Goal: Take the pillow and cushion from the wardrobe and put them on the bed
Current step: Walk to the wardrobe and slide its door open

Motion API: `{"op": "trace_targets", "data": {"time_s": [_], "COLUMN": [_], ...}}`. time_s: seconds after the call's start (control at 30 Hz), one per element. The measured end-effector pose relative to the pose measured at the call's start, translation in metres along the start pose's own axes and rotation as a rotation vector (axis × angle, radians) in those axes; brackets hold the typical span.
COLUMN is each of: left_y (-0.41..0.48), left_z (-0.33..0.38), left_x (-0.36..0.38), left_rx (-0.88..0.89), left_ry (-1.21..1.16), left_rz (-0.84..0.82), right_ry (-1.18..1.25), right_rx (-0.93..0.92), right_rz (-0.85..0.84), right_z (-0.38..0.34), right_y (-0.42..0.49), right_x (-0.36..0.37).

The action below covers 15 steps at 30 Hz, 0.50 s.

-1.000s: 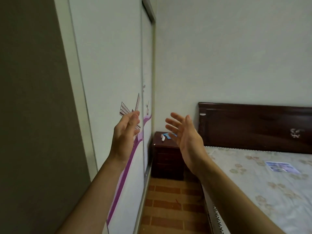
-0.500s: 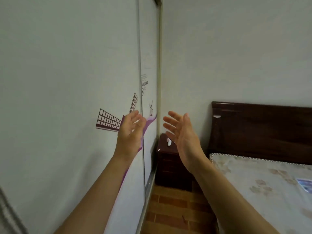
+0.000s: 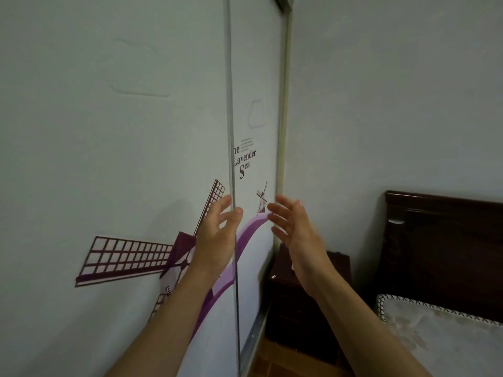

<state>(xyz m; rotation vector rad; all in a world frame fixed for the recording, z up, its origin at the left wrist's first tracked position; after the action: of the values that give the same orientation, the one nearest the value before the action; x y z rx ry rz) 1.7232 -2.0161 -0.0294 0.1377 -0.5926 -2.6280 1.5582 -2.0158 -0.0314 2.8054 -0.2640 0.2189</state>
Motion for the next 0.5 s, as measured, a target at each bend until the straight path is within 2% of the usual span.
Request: {"op": "trace_targets", "data": {"time_s": [0.2,0.5], "left_y": [0.078,0.169], "left_z": [-0.037,-0.077], "left_x": [0.038,0.06], "left_rx": [0.031,0.068], "left_ry": [-0.076,-0.008], "left_rz": [0.005,0.041], "right_ry": [-0.059,-0.081], "right_rx": [-0.057,-0.064], "right_rz": [-0.016,-0.024], "right_z": [0.032,0.068], "right_y": [0.078,0.192], "right_x": [0.03,0.082]}}
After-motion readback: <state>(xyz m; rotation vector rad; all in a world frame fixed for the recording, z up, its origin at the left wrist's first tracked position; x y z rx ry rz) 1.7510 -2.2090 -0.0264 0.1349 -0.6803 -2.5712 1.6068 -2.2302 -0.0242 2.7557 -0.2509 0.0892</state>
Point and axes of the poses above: each hand's wrist, its own y-axis towards the middle knuckle, its own x-axis out of the palm, z = x × y, the point moved 7 cm from there along y, towards the middle knuckle, and after that the axes turned 13 degrees about z, right-handed, at the moved point
